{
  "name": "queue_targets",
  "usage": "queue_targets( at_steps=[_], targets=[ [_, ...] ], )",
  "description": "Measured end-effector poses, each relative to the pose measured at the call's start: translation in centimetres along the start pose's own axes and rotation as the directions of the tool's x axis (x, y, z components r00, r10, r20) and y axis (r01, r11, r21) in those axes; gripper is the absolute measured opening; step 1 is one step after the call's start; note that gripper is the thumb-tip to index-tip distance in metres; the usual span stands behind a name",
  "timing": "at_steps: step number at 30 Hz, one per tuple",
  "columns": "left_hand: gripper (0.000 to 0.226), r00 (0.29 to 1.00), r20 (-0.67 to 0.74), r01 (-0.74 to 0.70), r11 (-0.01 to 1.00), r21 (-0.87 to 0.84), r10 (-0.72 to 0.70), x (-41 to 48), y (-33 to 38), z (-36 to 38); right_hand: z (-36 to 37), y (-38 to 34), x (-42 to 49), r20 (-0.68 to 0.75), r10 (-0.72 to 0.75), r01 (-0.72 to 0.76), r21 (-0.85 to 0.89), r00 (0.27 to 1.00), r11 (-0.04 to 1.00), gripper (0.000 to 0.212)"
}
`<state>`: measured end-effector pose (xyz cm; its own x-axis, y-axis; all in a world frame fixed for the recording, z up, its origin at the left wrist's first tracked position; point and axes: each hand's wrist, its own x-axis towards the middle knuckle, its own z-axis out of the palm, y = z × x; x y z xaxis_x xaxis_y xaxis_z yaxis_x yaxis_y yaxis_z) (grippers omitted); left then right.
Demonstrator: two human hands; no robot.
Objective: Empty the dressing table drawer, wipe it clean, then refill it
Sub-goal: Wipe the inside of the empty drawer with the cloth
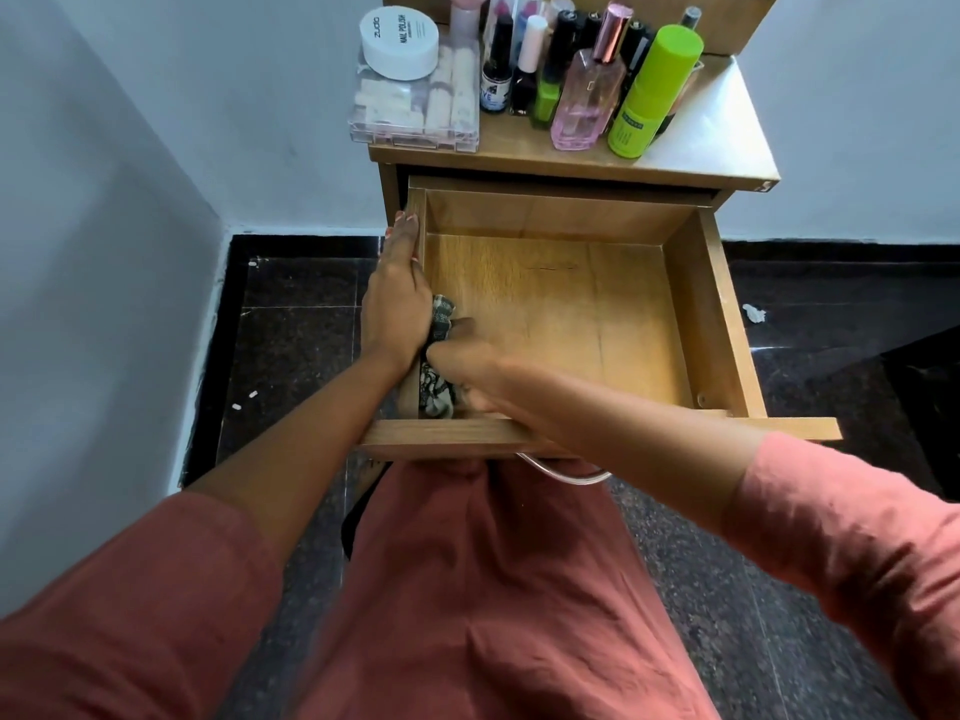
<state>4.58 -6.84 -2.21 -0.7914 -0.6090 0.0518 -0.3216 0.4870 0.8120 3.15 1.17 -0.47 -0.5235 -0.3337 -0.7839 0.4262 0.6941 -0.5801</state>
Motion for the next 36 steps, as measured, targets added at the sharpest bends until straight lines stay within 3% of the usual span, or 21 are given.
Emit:
queue_targets(
  at_steps=[4,9,17,22,27,29,31,33,36],
  targets=[
    [0.045,1.000,0.003,0.003,1.000,-0.001,-0.003,0.0,0.0,0.0,0.4,0.2,0.7,-0.043,-0.079,0.077,-0.049,0.996,0.996,0.037],
    [0.046,1.000,0.010,0.008,1.000,-0.004,-0.008,0.1,-0.2,0.0,0.3,-0.5,0.6,0.044,-0.090,0.089,0.022,0.995,0.996,0.033],
    [0.045,1.000,-0.007,-0.011,0.999,0.051,0.011,0.1,0.2,-0.1,0.7,0.7,0.7,-0.062,-0.138,0.142,0.052,0.988,0.989,0.040],
    [0.045,1.000,-0.001,-0.002,0.998,0.064,0.002,-0.2,0.4,-0.2,0.0,0.6,0.0,0.046,-0.099,0.096,0.067,0.994,0.993,0.030],
    [0.045,1.000,0.008,0.009,0.997,0.077,-0.010,-0.4,0.5,-0.3,-2.4,0.1,-0.7,0.217,-0.084,0.039,0.202,0.973,0.979,0.026],
    [0.045,1.000,0.014,0.007,0.998,0.066,-0.008,-0.5,0.4,-0.3,-4.0,-0.4,-1.7,0.262,-0.094,0.068,0.107,0.961,0.992,0.029],
    [0.044,1.000,0.017,0.014,0.998,0.058,-0.015,-0.4,0.3,-0.3,-5.3,-0.7,-2.0,0.220,-0.115,0.149,-0.145,0.969,0.978,0.039],
    [0.044,1.000,0.017,0.023,0.998,0.060,-0.024,-0.4,0.4,-0.4,-5.8,-1.1,-2.4,0.226,-0.111,0.198,-0.407,0.968,0.892,0.044],
    [0.044,0.999,0.013,0.034,0.997,0.072,-0.035,-0.4,0.6,-0.4,-4.7,-1.0,-3.1,0.334,-0.015,0.247,-0.665,0.943,0.705,0.042]
  ],
)
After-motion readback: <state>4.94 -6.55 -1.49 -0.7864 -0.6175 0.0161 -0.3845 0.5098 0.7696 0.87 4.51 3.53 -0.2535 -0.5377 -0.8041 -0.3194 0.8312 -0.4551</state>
